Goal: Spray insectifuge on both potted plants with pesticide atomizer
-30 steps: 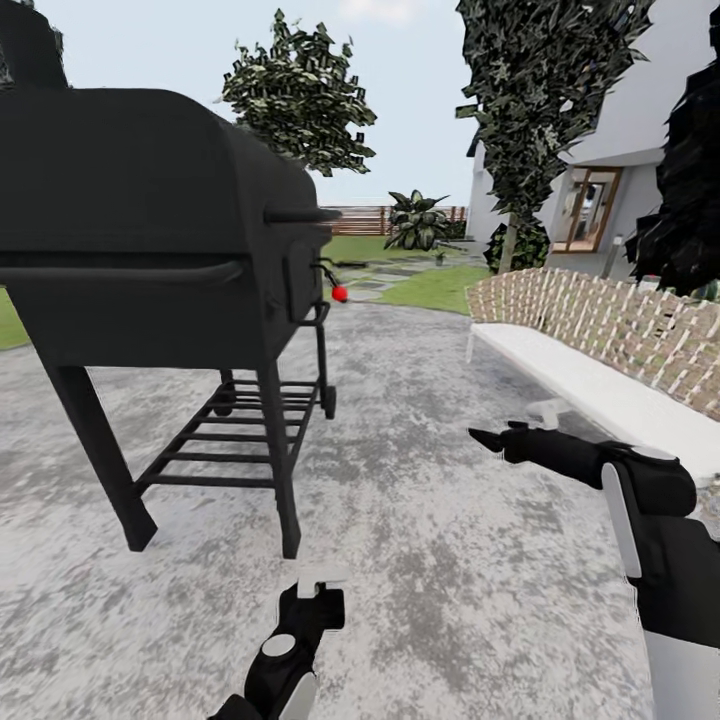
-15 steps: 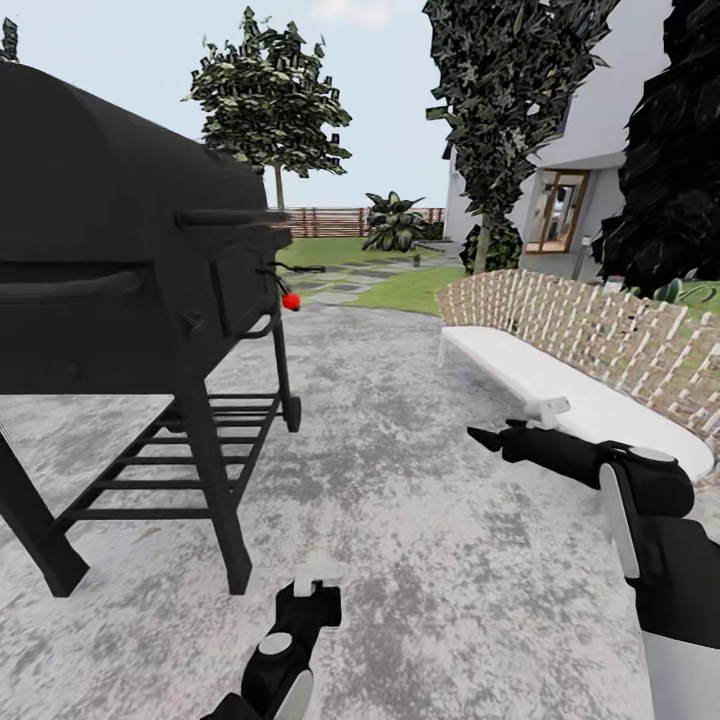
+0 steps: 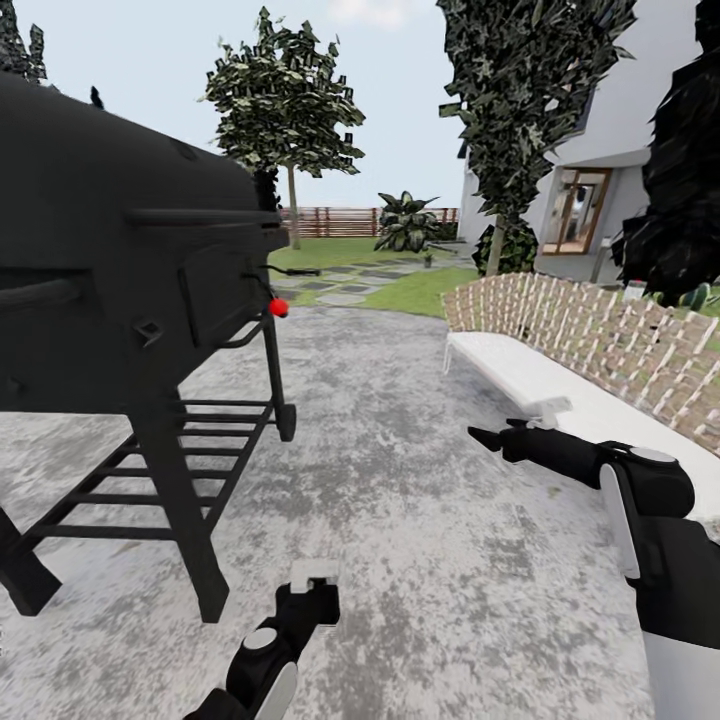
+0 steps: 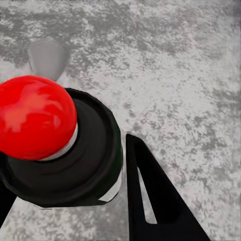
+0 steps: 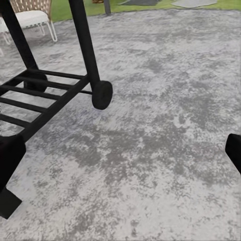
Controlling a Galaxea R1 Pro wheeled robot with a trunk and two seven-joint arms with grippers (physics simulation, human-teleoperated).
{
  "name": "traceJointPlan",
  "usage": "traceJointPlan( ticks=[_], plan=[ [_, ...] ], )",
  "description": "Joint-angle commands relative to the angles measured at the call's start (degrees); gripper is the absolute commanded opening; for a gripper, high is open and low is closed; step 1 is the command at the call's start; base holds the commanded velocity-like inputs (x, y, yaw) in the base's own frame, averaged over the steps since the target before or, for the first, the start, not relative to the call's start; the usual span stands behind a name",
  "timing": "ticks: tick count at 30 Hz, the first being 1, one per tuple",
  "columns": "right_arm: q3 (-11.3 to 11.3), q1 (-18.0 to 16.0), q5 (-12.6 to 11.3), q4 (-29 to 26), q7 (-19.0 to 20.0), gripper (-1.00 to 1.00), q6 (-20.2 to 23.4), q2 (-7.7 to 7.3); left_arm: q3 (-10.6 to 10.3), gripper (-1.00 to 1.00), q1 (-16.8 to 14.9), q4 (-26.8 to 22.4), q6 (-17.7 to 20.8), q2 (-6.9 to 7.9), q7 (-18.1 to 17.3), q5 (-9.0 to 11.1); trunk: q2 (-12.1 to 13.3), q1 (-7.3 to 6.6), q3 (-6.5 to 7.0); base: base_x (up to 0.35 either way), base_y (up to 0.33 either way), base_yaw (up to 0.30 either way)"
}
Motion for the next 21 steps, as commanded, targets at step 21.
traceJointPlan(
  ticks=[21],
  plan=[
    [-0.2,0.0,0.2,0.0,0.4,1.0,-1.8,-0.25,-0.1,-1.0,-0.1,0.5,0.1,-0.31,0.2,0.6,0.0,0.02,-0.06,0.26,-0.228,0.111]
  ],
)
